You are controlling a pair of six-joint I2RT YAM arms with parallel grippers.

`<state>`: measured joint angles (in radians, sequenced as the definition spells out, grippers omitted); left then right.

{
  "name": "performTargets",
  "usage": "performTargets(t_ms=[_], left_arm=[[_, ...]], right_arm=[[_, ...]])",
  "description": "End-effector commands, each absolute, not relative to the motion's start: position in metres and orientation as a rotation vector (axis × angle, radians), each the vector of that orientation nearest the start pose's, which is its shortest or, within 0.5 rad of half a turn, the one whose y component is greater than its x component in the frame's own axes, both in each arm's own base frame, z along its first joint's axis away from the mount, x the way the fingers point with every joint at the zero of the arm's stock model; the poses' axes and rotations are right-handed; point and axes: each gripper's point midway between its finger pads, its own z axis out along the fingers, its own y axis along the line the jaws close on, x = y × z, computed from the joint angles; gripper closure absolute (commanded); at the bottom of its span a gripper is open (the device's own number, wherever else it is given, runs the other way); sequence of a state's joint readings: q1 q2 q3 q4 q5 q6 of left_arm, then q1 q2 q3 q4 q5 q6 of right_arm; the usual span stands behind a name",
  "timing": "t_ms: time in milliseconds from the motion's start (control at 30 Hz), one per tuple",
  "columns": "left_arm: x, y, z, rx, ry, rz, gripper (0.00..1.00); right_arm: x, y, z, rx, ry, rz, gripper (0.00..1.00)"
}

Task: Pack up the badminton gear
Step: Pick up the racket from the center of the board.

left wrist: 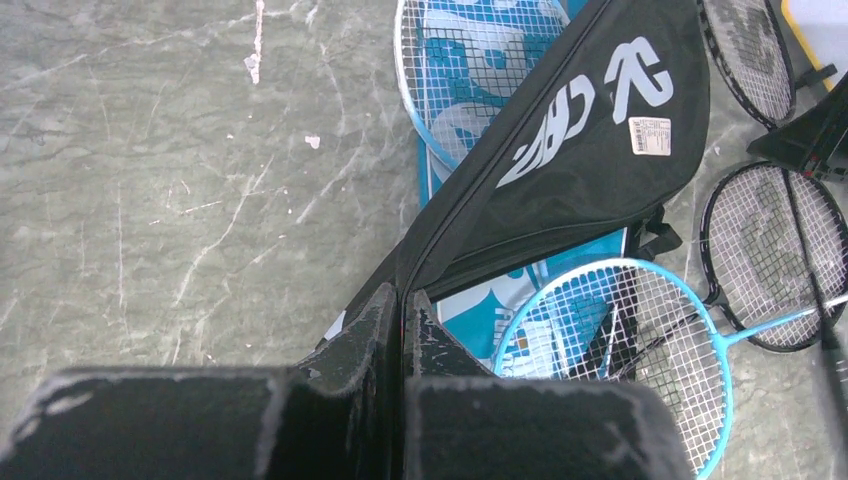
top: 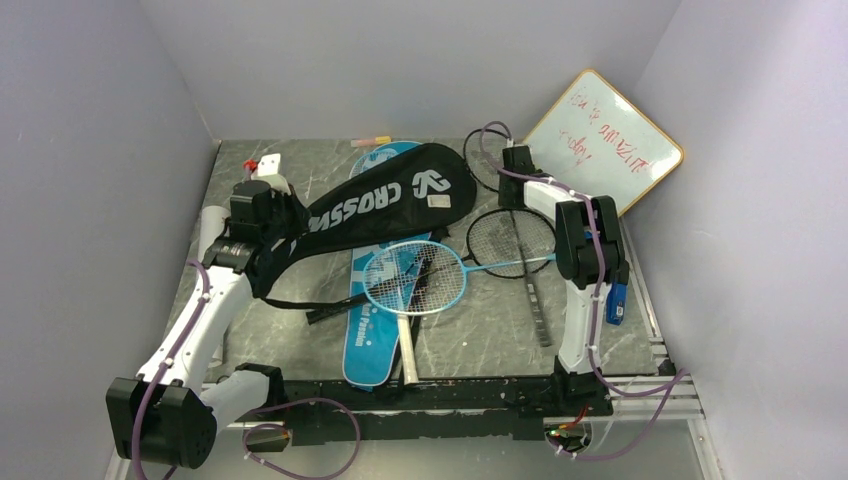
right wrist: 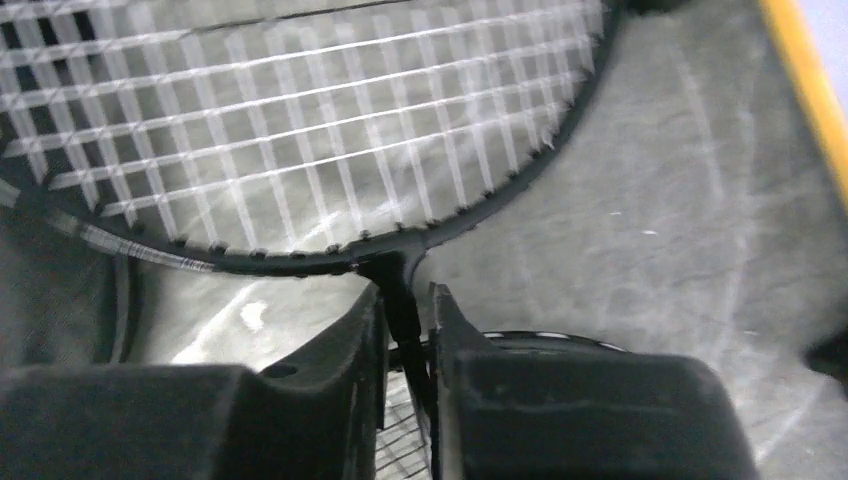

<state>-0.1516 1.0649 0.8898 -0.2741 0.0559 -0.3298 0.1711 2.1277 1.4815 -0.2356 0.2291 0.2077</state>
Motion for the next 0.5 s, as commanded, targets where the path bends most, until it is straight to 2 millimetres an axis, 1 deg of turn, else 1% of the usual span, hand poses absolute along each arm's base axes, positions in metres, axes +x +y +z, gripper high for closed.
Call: performTargets(t_ms=[0,33,100,233,400,467], left_arm=[[0.358,-0.07,0.271,-0.154,1.875,-0.338,0.95],[0.359,-0.068,0.284,-0.157,1.847,-0.333,0.95],[0.361,-0.058,0.306,-0.2,1.787,-0.292,0.95],[0.365,-0.051,0.359,-0.232,1.653,-0.281,0.95],[0.372,-0.045,0.419,-0.241,1.532,-0.27,0.95],[0.373,-0.042,0.443,-0.242,1.482,-0.258,0.95]], right_arm=[[0.528,0.065,0.081,0.164,2.272,-0.014,0.96],[0.528,0.067,0.094,0.155,2.251,0.005,1.0],[0.527,0.071,0.117,0.152,2.214,0.041,1.0],[0.52,0.086,0.157,0.128,2.143,0.157,1.0],[0.506,0.1,0.198,0.114,2.064,0.274,1.0],[0.5,0.104,0.21,0.114,2.037,0.312,1.0]])
